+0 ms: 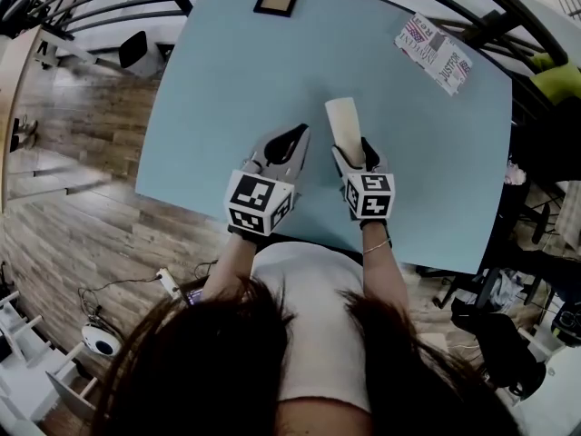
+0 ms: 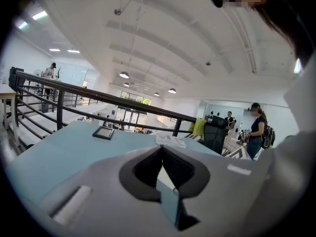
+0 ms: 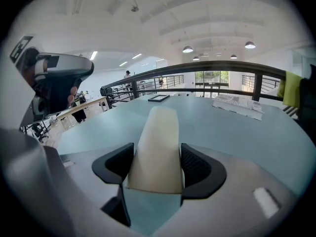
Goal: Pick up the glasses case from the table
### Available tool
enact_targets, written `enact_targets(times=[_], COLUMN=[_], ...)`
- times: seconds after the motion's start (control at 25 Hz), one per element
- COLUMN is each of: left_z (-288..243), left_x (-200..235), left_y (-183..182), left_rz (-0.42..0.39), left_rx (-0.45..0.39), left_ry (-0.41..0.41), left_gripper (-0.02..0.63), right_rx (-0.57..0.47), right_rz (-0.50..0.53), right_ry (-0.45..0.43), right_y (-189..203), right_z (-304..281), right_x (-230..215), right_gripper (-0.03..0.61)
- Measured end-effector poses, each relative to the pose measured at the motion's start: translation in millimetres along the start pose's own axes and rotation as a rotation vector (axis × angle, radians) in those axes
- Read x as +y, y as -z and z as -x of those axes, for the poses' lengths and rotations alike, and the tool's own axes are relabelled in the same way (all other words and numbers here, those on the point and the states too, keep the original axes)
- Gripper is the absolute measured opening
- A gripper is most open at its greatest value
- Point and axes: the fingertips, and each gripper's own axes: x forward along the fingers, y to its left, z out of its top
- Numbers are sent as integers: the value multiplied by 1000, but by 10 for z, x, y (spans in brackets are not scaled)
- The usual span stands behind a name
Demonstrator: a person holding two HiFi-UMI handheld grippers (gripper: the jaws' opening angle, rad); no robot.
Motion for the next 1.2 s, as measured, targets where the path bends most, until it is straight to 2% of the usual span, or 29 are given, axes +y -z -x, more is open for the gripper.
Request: enact_targets(times=[0.56, 0.96, 1.2], left_z=[18, 71, 169], left_x=[-116, -200, -247], left_y=[-315, -535, -618], left_rz=[-50, -85, -102], left_rx=[-59, -107, -134], left_ry=[16, 22, 19], left_gripper=[58, 58, 58], right_rx=[-195, -374, -454], right_rz=[19, 69, 82], right_ry=[43, 71, 87], right_y=[-725, -1292, -1470], right_z=[424, 980, 1331], right_x=[-182, -213, -202], right_gripper=[301, 301, 299])
